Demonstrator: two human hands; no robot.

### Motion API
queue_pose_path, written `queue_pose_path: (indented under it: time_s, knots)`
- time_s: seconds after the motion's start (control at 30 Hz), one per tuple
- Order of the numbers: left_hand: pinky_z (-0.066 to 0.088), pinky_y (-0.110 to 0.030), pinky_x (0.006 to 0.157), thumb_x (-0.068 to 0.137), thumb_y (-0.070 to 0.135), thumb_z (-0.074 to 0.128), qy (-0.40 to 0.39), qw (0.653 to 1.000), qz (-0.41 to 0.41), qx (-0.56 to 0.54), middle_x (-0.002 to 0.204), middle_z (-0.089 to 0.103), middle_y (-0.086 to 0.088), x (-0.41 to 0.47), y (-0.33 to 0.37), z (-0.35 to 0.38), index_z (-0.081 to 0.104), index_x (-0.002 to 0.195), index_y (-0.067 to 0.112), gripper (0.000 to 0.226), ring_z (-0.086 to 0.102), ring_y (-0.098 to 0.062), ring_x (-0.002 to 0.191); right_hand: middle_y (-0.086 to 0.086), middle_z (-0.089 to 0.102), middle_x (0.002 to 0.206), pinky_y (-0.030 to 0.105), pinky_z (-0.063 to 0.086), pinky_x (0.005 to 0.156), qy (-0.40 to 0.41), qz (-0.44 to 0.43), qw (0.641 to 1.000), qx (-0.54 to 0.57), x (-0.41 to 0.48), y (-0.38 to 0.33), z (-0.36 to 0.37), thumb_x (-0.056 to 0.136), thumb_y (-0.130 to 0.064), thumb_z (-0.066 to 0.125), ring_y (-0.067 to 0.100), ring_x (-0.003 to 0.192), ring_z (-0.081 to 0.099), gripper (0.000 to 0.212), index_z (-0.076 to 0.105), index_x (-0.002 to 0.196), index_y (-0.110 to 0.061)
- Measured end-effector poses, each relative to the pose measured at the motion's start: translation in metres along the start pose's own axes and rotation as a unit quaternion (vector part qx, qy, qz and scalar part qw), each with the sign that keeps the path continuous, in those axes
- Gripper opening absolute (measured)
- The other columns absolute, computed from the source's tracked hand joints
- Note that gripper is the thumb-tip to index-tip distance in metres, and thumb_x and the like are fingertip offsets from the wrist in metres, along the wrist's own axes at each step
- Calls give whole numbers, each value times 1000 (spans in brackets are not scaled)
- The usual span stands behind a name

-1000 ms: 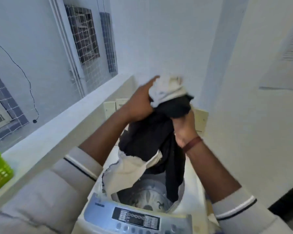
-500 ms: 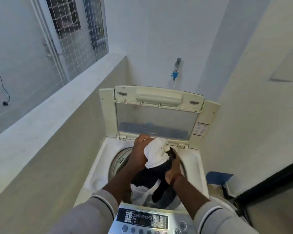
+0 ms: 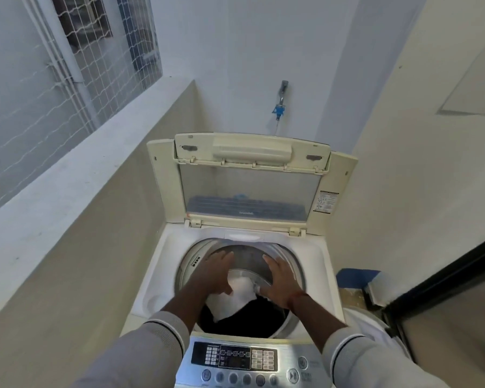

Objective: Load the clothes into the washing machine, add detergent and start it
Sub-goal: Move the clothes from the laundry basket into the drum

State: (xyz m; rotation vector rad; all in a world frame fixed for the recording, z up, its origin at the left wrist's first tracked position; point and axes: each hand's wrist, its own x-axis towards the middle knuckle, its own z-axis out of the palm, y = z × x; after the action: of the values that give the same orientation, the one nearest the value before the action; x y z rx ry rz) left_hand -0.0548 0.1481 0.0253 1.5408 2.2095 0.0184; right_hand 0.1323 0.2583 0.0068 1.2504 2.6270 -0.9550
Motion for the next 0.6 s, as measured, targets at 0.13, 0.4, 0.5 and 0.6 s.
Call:
queue_pose_path:
  time_s: [0.13, 0.4, 0.5, 0.6]
  knots:
    - [19, -42, 119, 72, 38, 78, 34, 999, 19, -31, 159, 17, -10, 4, 21, 4, 12, 152, 13, 106, 12, -25, 147, 10, 10, 161, 38, 17, 118, 23, -31, 999, -12, -5, 5, -2, 79, -40, 67, 27, 149, 10, 88, 17, 152, -33]
    - [24, -37, 117, 85, 34, 68, 92, 985, 114, -93, 157, 25, -7, 16, 114, 14, 24, 149, 11, 81, 22, -22, 145, 5, 20, 160, 38, 20, 117, 141, -84, 986, -24, -39, 67, -42, 81, -46, 63, 23, 147, 20, 80, 26, 150, -29]
    - [23, -40, 118, 87, 37, 65, 118, 975, 155, -107, 157, 27, -6, 27, 172, 22, 29, 148, 14, 75, 23, -21, 144, -1, 27, 157, 38, 23, 115, 211, -73, 975, 15, -63, 112, -67, 85, -50, 58, 17, 144, 25, 69, 32, 147, -33]
    - [24, -41, 118, 91, 35, 60, 144, 961, 196, -132, 156, 30, -6, 38, 237, 36, 33, 146, 15, 65, 24, -20, 144, -4, 33, 153, 38, 27, 112, 257, -36, 965, 45, -90, 166, -97, 87, -52, 56, 14, 141, 30, 62, 39, 143, -32]
